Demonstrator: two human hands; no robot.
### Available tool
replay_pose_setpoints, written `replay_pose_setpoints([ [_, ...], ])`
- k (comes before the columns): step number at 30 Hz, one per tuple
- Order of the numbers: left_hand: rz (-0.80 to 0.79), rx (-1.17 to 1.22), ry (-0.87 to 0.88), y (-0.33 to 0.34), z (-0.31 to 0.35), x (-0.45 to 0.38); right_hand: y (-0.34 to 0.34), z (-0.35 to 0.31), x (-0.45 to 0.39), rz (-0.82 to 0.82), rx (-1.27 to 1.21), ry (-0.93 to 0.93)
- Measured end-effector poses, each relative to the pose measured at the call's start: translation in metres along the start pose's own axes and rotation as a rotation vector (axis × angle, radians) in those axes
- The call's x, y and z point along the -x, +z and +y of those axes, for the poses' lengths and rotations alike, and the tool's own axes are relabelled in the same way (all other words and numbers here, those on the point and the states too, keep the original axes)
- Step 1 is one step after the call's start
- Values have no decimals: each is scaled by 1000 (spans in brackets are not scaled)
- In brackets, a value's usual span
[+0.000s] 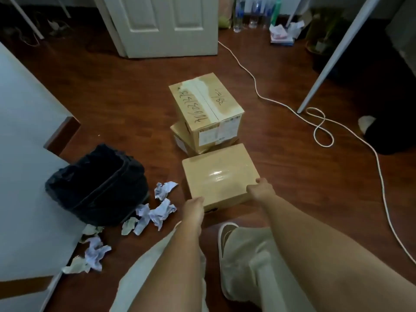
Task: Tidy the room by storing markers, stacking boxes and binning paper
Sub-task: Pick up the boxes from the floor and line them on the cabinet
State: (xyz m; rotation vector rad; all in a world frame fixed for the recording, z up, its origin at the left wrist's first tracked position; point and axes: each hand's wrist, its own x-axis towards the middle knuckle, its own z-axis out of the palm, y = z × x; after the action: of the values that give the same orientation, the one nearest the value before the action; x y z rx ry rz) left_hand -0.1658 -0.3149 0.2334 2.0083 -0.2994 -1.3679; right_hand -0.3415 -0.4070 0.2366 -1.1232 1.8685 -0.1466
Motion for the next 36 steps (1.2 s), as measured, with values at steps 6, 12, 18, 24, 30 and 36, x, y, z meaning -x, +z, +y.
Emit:
replay_pose_setpoints([
  [6,44,-94,-35,10,-15,-71,16,12,-70,24,-8,79],
  [12,52,-149,-147,19,-30,-119,36,43,-140,37,-77,152],
  [18,-1,-53,-201,31,-46,-144,54,65,-173,43,-195,139],
  [24,-64,111,-324,27,-52,-142,37,50,-166,34,-108,202],
  [30,-266,-50,-333,58,-46,-104,74,14,-130,-92,87,139],
  [36,-124,-108,-356,48,-71,-111,52,23,-141,77,224,119],
])
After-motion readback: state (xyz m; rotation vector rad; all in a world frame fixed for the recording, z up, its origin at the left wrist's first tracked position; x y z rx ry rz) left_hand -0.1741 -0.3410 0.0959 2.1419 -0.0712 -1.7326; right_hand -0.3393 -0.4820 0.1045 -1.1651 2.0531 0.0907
